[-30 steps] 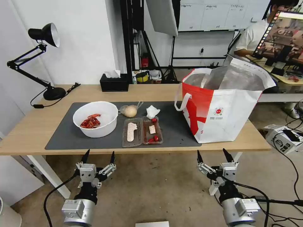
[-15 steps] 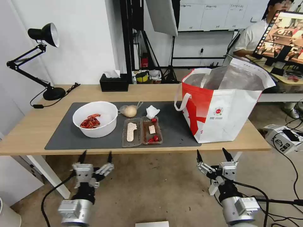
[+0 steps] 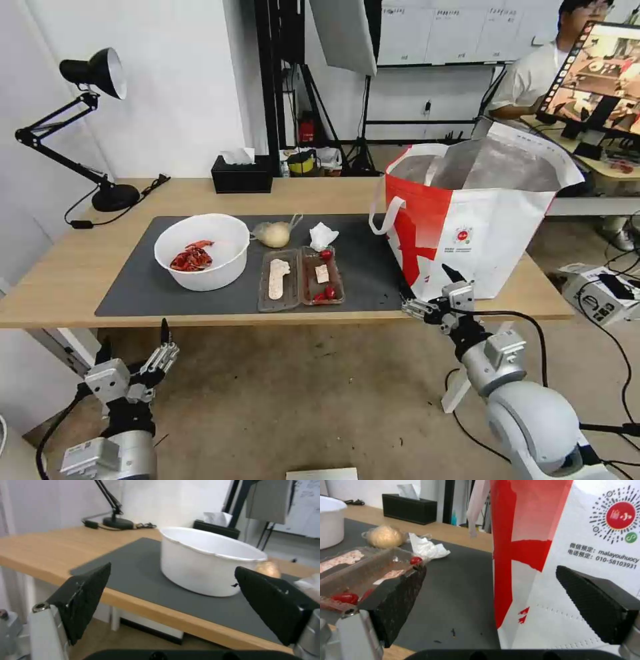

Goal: Pick up the trash from the table and place it into the takeout bag.

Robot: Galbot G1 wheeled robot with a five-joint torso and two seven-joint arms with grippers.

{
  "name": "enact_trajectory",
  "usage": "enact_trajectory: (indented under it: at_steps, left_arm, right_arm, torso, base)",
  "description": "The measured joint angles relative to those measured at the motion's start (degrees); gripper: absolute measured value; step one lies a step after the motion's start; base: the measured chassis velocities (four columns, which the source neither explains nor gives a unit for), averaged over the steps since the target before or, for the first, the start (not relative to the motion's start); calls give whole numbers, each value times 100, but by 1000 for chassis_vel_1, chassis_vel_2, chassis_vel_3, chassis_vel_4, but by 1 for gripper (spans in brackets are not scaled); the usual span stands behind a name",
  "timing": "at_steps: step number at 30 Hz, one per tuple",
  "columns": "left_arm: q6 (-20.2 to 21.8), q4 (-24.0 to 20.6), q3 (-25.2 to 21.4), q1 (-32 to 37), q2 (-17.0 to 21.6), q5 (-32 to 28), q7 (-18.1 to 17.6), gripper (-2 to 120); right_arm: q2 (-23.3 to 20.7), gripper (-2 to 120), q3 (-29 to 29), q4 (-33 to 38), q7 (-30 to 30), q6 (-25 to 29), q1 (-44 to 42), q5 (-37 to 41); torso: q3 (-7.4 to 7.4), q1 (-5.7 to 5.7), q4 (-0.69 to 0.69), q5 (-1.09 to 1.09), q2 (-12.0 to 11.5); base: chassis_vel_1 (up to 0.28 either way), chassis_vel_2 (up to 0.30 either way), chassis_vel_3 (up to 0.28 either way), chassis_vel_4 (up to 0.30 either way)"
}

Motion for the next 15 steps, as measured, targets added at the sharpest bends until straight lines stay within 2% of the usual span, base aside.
enact_trajectory:
  at_steps: [1,3,4,6,7,8,10,15]
  left_arm:
    - [28,-3,97,-2,32,-218,35,100]
    - [229,-161,434,-2,164,-1103,10,100]
    - [229,-161,434,-2,164,-1103,10,100]
    - [369,-348,770,-1,283,-1993,-153,100]
    - [532,-544,1094,-88,404,-2954,-485,100]
    - [532,-544,1094,-88,404,-2954,-485,100]
    - [781,-741,1380,-288,481,-4155,-941,100]
    - [919,-781,1445,-462,523,-4657,-1027,100]
  right_arm:
    - [1,100,-5,-7,-3,9,-8,0]
    - [-11,100,-75,-45,-4,23,14,1]
    - [-11,100,-75,-45,-4,23,14,1]
    - [-48,100,-187,-98,-5,32,90,7]
    - [-72,100,-252,-123,-6,42,107,8]
    - [-72,100,-252,-123,-6,42,107,8]
    - [-115,100,-332,-139,-6,55,121,8]
    - [-151,100,-432,-146,-6,64,134,7]
  torso:
    - [0,0,0,0,0]
    - [0,0,-1,0,0]
    - [0,0,-1,0,0]
    - [0,0,0,0,0]
    - [0,0,2,1,0]
    - [0,0,2,1,0]
    - [0,0,-2,0,0]
    - [0,0,0,0,0]
  base:
    - [0,0,0,0]
    - [0,0,0,0]
    - [0,0,0,0]
    - [0,0,0,0]
    - [0,0,0,0]
    - [0,0,0,0]
    - [0,0,0,0]
    - [0,0,0,0]
